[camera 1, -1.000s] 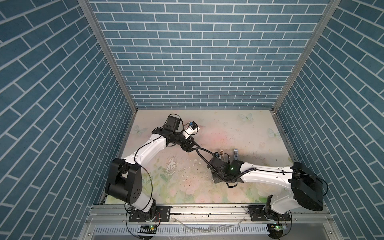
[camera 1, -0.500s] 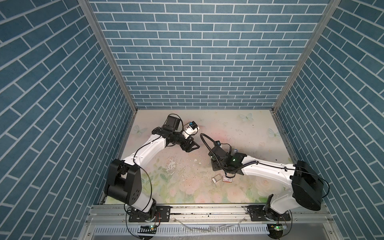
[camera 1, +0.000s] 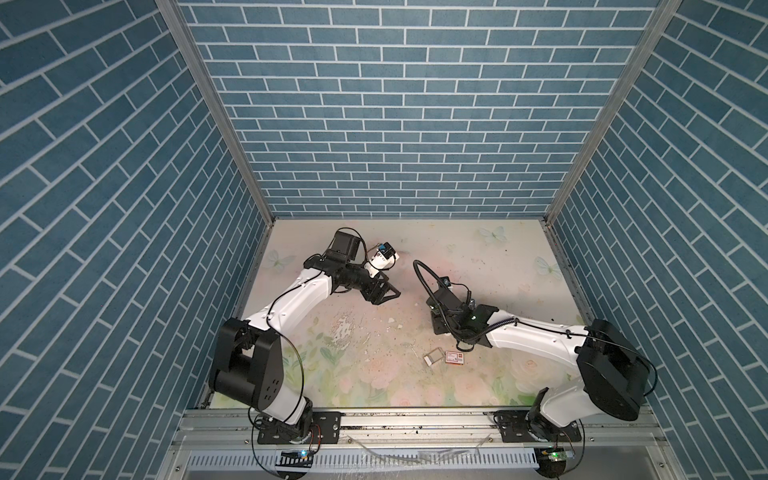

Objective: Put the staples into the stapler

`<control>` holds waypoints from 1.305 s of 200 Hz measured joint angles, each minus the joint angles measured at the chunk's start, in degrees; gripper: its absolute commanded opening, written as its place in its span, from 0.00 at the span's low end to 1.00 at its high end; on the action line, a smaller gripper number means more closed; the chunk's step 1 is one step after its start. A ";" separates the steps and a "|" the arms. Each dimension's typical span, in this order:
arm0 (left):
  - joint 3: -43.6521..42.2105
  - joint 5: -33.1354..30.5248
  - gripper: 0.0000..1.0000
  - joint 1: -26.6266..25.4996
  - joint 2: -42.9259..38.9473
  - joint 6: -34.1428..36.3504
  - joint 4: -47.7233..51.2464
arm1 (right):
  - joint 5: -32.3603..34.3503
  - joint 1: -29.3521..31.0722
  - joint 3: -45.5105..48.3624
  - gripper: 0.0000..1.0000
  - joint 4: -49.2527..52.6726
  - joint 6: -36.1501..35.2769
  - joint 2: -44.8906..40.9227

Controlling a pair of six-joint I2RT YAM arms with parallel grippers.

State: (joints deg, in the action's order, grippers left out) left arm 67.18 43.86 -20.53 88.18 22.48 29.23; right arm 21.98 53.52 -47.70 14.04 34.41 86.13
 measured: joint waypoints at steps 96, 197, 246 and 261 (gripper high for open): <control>0.00 1.36 0.77 0.02 1.18 0.00 0.04 | -0.28 -1.05 6.73 0.06 -10.36 -0.37 -3.56; 0.00 2.56 0.77 0.04 1.27 0.00 0.07 | -0.96 -1.20 10.71 0.07 -13.55 -0.37 -4.13; 0.00 2.73 0.77 0.04 1.36 0.02 0.07 | -1.09 -1.20 11.28 0.07 -14.67 -0.37 -4.61; 0.00 2.73 0.77 0.04 1.46 0.02 0.07 | -1.25 -1.20 11.37 0.07 -15.21 -0.35 -4.61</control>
State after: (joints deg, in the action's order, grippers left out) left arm 67.18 46.59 -20.49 89.65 22.50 29.30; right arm 20.73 52.31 -36.34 -1.17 34.06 81.52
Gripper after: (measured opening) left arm 0.769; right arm 0.139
